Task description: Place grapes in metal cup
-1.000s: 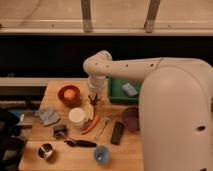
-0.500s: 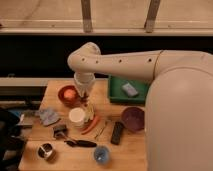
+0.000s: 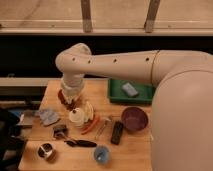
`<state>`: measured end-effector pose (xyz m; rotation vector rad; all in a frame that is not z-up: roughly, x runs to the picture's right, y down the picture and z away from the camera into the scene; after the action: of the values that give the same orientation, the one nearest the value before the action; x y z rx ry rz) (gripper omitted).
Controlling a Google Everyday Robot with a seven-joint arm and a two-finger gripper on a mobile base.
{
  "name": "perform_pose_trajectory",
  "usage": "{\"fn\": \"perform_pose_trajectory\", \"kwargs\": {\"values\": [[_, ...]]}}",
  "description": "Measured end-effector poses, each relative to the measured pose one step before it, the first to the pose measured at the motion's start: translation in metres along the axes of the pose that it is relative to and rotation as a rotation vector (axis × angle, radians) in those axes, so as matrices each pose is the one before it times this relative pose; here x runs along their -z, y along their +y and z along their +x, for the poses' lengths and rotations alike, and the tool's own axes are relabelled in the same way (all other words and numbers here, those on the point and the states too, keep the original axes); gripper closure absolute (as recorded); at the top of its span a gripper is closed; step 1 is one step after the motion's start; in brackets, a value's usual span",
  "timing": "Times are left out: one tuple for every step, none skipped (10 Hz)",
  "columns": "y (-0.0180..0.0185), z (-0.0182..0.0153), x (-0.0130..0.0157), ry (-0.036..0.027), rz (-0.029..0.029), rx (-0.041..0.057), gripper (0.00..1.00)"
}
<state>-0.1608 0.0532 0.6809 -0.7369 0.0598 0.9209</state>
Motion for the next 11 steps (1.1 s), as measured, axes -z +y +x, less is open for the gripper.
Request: {"fn": "perform_pose_trajectory", "kwargs": {"values": [[0.01248,0.00542,0.00028,0.01310,-0.02997,0.03627,1.00],[0.00746,0.00510,-0.00074,0.01402,-0.02551,0.01917,1.00],[0.00163,0.00092,0.00009,0.00233,-0.00528,0.00400,1.00],[0.00017,-0.00005,-0.00008,0.00003,0.00003,0.00010,1.00],[-0.00031,0.00017,-0.00002,-0.00009,-0.00025,-0.00083,1.00],[0.00015,0.00003,-0.00018,0.00031,-0.00030,0.00021,1.00],[-0.00003,0.00005,0.00002,-0.00001,0.00004,-0.00009,1.00],[-0.00010,0.00001,0.00004,-0.00012,0.00006,-0.00012,1.00],[0.00004,0.00005,-0.00014,0.00053,-0.00006,0.00012,1.00],[0.00058,-0.00021,-0.00058,0.00158,-0.00142,0.00435,1.00],[0.00314,0.00139,-0.00158,0.00410,-0.00335,0.00946,1.00]]}}
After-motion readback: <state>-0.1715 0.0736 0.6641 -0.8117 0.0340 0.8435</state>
